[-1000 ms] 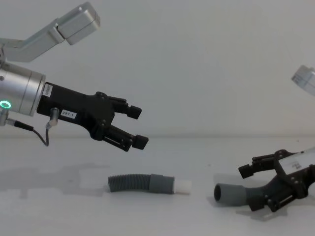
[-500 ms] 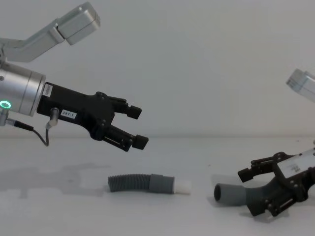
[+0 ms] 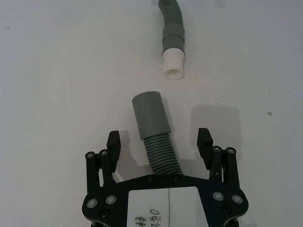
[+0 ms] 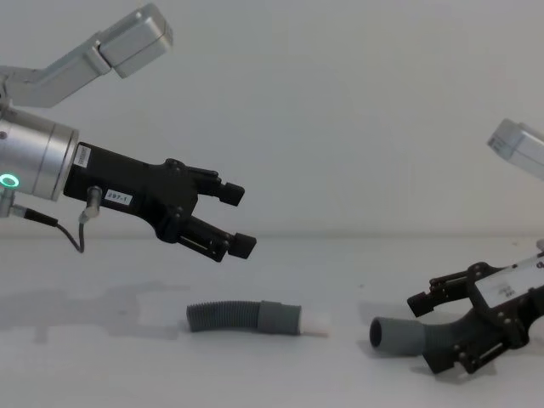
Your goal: Use both hands to pick up one end of the pipe from the table, align the ends, and insert them.
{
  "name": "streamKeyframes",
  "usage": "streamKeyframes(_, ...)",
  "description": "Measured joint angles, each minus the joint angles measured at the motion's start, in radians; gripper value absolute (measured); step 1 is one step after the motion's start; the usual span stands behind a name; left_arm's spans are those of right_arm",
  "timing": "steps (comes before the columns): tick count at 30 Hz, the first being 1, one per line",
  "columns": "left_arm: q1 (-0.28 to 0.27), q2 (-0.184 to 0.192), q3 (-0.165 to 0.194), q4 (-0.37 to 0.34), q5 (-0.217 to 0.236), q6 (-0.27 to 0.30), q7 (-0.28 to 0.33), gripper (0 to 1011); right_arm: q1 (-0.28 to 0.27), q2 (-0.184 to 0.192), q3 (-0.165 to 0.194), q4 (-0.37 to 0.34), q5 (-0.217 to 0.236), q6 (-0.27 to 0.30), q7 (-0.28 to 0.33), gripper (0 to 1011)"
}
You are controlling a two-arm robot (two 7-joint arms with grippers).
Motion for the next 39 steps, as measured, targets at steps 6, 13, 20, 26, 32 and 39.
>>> streamKeyframes(6,0.000,0.000,0.000,0.000,0.000,0.000,0.000,1001,0.001,0.000,-0.003,-0.001,-0.001,0.002,-0.001,866)
streamKeyframes(13,0.000,0.000,0.000,0.000,0.000,0.000,0.000,1001,0.002,0.000,-0.005,-0.002,-0.001,0.003,-0.002,659)
streamKeyframes(20,0.000,0.000,0.000,0.000,0.000,0.000,0.000,1001,0.003,0.000,-0.006,-0.003,-0.001,0.004,-0.002,411)
streamKeyframes(26,0.000,0.000,0.000,0.000,0.000,0.000,0.000,1001,0.003,0.000,-0.007,-0.003,-0.001,0.004,-0.002,337)
streamKeyframes(32,0.000,0.000,0.000,0.000,0.000,0.000,0.000,1001,0.003,0.000,-0.007,-0.003,0.000,0.005,-0.002,337)
streamKeyframes(39,-0.003,0.000,0.003,0.001,0.000,0.001,-0.002,1001,0.003,0.000,-0.007,-0.003,0.000,0.005,-0.002,337)
